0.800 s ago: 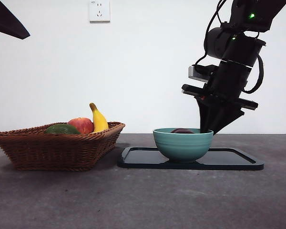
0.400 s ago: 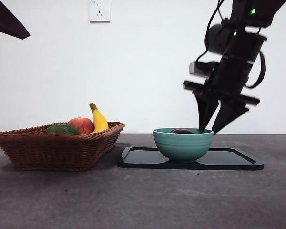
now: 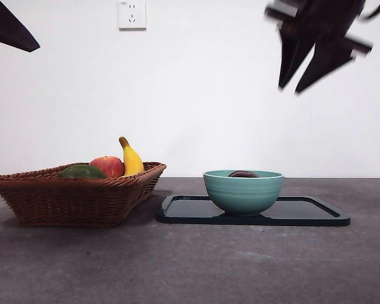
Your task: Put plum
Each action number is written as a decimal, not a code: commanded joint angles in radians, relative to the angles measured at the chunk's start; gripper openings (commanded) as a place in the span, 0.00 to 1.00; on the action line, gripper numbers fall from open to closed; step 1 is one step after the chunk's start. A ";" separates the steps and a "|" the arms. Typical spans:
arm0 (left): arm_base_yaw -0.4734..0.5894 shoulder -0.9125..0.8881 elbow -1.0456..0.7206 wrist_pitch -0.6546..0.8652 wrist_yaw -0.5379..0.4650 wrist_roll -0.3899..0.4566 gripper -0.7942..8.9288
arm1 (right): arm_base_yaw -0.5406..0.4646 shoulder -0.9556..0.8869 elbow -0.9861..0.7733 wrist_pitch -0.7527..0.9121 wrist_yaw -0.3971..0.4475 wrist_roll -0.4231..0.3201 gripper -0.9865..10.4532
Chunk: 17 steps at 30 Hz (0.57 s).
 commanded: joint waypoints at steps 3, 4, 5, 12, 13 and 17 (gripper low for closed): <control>-0.006 0.005 0.010 0.006 0.006 0.002 0.53 | 0.018 -0.108 0.021 -0.054 -0.034 -0.026 0.23; -0.006 0.005 0.010 0.006 0.006 0.002 0.53 | 0.019 -0.130 0.021 -0.080 -0.034 -0.033 0.23; -0.006 0.005 0.010 0.007 0.006 0.002 0.53 | 0.019 -0.151 0.021 -0.110 -0.035 -0.039 0.23; -0.006 0.005 0.010 0.007 0.006 0.002 0.53 | 0.048 -0.293 -0.007 -0.223 -0.043 -0.042 0.23; -0.006 0.005 0.010 0.008 0.006 0.003 0.53 | 0.058 -0.317 -0.018 -0.230 -0.043 -0.042 0.23; -0.006 0.005 0.010 0.035 0.006 0.005 0.53 | 0.111 -0.420 -0.097 -0.237 -0.043 -0.031 0.23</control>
